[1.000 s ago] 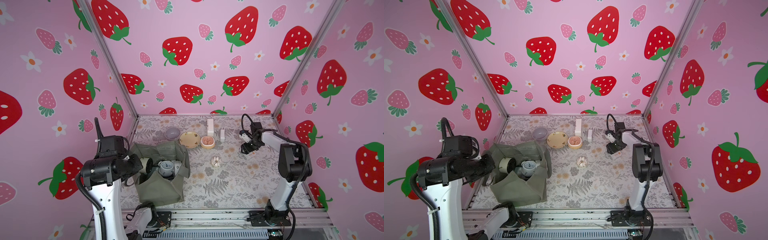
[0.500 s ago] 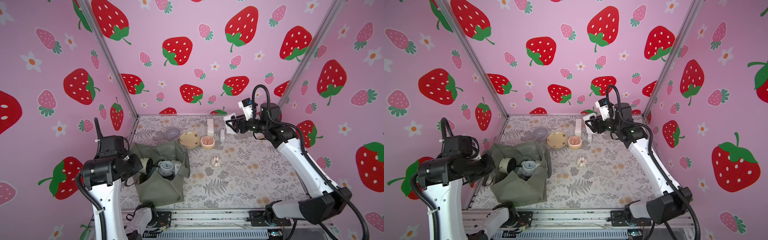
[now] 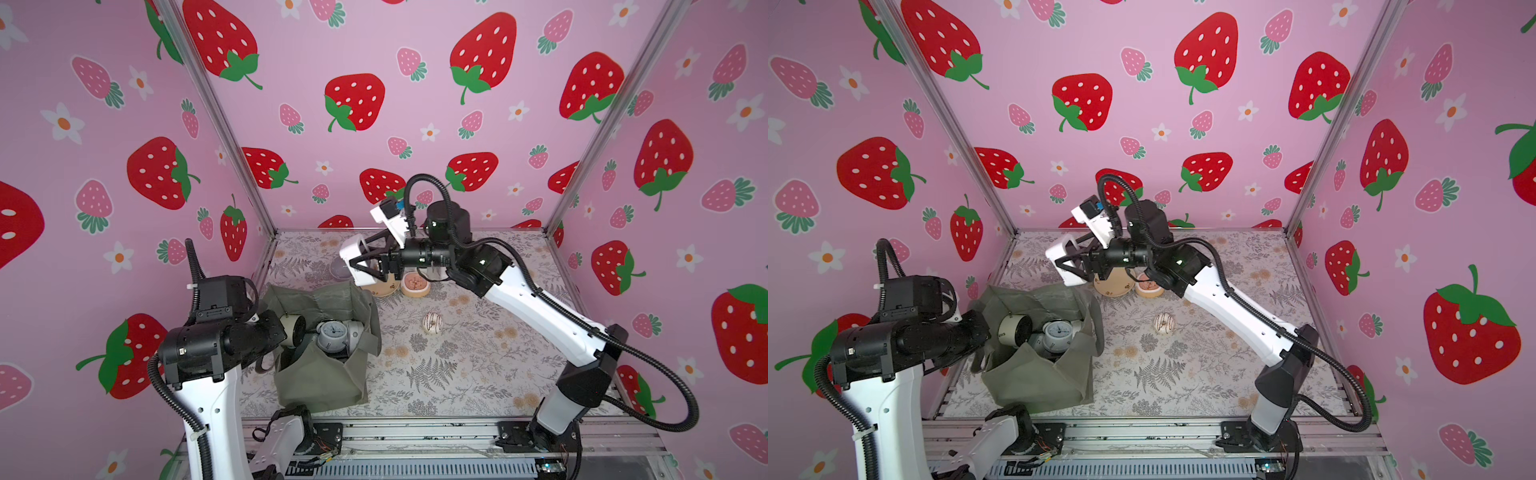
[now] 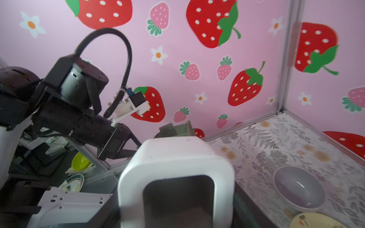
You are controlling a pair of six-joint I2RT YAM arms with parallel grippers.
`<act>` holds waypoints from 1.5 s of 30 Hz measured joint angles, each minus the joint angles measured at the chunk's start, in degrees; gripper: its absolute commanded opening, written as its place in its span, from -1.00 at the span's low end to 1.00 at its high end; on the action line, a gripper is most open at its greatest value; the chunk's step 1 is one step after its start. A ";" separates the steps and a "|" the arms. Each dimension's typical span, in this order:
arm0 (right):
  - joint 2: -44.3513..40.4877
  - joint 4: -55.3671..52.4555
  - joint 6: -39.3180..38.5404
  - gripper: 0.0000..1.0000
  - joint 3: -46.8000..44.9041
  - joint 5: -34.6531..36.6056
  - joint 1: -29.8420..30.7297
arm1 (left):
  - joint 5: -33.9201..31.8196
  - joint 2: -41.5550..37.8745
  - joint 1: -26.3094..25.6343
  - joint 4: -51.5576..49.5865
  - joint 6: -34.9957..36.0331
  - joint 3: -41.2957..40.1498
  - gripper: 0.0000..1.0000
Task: Put the alarm clock into the canvas bag
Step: Place the alarm at the canvas bag.
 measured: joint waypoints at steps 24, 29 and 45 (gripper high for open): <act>25.24 -25.35 -16.65 -0.17 23.82 21.77 14.16 | 1.60 2.93 0.00 0.00 0.98 0.50 -1.00; 28.92 -27.21 -21.31 -0.17 23.78 23.93 14.60 | 0.68 2.95 0.00 -0.02 1.07 1.18 -1.00; 34.40 -31.47 -22.86 0.99 22.64 22.10 14.78 | -3.21 4.20 0.00 -0.02 2.82 3.61 -1.00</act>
